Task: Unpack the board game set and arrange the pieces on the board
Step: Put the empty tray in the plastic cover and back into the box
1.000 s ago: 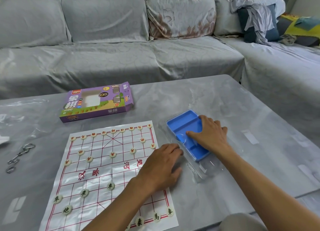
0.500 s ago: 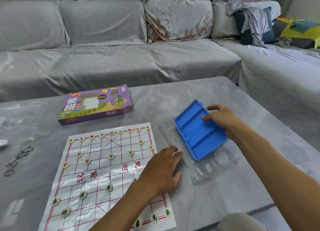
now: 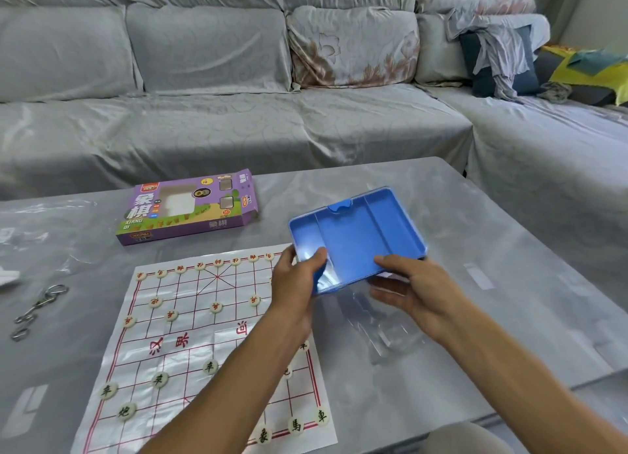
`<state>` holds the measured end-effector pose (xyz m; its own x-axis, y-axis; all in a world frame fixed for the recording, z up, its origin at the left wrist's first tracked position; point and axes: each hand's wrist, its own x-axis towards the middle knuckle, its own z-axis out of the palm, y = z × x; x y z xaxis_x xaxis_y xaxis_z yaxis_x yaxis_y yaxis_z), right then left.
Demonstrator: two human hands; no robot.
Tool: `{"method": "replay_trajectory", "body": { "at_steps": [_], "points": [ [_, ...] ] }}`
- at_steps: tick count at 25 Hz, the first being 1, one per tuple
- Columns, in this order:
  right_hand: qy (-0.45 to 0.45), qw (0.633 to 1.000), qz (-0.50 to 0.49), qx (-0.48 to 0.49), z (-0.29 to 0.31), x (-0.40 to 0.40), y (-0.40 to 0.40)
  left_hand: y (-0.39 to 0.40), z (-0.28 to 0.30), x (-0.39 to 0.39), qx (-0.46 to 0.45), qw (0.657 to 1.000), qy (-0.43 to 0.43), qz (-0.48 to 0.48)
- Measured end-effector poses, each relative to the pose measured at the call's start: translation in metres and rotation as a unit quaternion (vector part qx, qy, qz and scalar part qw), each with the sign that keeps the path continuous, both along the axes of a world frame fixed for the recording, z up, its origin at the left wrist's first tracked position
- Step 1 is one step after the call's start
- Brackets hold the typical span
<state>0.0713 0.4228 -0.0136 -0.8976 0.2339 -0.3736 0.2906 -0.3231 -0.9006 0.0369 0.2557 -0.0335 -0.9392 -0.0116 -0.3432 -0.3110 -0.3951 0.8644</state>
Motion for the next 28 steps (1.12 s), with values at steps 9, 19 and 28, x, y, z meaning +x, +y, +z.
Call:
{"method": "replay_trajectory", "body": {
  "at_steps": [9,19,28],
  "points": [
    [0.151,0.618,0.355,0.685,0.017,-0.001,0.028,-0.019,0.015,-0.019,-0.12,0.983,0.044,-0.132],
    [0.047,0.635,0.245,0.731,-0.006,-0.013,0.01,-0.001,-0.005,-0.022,-0.237,0.964,0.061,-0.1],
    [-0.03,0.63,0.172,0.757,-0.072,-0.046,0.005,-0.012,-0.036,-0.008,-0.605,0.694,0.252,-0.298]
  ]
}}
